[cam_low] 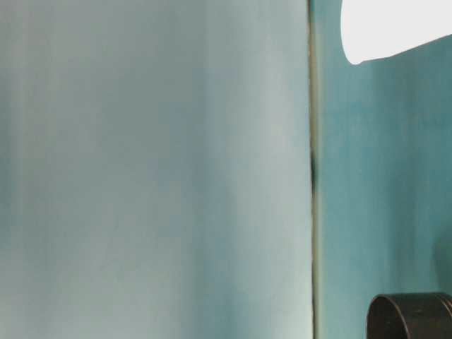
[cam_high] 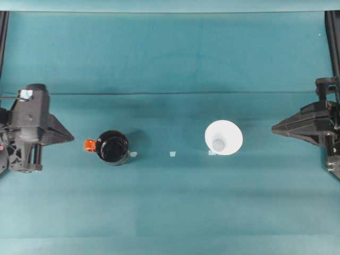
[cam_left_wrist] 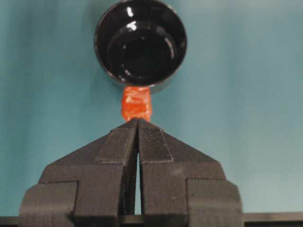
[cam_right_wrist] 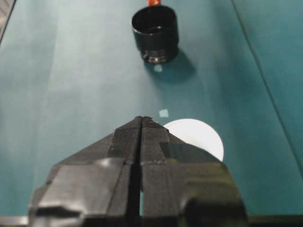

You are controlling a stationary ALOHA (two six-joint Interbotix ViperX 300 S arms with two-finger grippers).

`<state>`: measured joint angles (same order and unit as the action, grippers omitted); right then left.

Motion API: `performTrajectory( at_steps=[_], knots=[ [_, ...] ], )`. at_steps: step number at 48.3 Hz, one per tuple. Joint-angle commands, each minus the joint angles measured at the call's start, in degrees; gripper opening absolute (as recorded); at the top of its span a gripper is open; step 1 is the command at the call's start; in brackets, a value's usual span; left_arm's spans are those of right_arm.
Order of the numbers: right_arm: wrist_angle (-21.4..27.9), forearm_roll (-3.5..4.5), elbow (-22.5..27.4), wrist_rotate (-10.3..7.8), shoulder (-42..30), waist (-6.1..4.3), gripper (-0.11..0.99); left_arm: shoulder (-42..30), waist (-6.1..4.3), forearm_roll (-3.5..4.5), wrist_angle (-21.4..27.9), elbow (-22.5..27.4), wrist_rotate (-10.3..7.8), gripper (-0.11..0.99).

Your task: Put the paper cup into the moved red handle cup holder.

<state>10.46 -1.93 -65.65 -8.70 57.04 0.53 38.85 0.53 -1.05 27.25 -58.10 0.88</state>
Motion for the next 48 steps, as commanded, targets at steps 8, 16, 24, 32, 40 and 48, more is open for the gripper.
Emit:
performTrajectory(
  at_steps=[8, 16, 24, 32, 40, 48],
  knots=[
    [-0.3, -0.09, 1.4, -0.53, -0.3, -0.09, -0.11, 0.0, 0.62, -0.18, -0.2, 1.1, 0.0, 0.03],
    [-0.3, -0.09, 1.4, -0.53, -0.3, -0.09, -0.11, -1.3, 1.32, -0.18, -0.1, 1.2, 0.53, 0.31],
    [-0.3, -0.09, 1.4, -0.53, -0.3, -0.09, -0.11, -3.5, 1.32, -0.18, -0.1, 1.6, 0.62, 0.81],
    [-0.2, -0.09, 1.4, -0.53, -0.2, -0.09, -0.11, -5.4, 1.32, -0.18, -0.4, 1.8, 0.62, 0.97],
    [-0.2, -0.09, 1.3, -0.53, -0.3, -0.09, -0.11, -7.9, 1.58, -0.18, -0.4, 1.7, 0.53, 0.97],
    [0.0, -0.09, 1.4, -0.53, -0.3, -0.09, -0.11, -12.3, 1.93, -0.09, -1.7, 1.7, -0.09, 0.97]
  ],
)
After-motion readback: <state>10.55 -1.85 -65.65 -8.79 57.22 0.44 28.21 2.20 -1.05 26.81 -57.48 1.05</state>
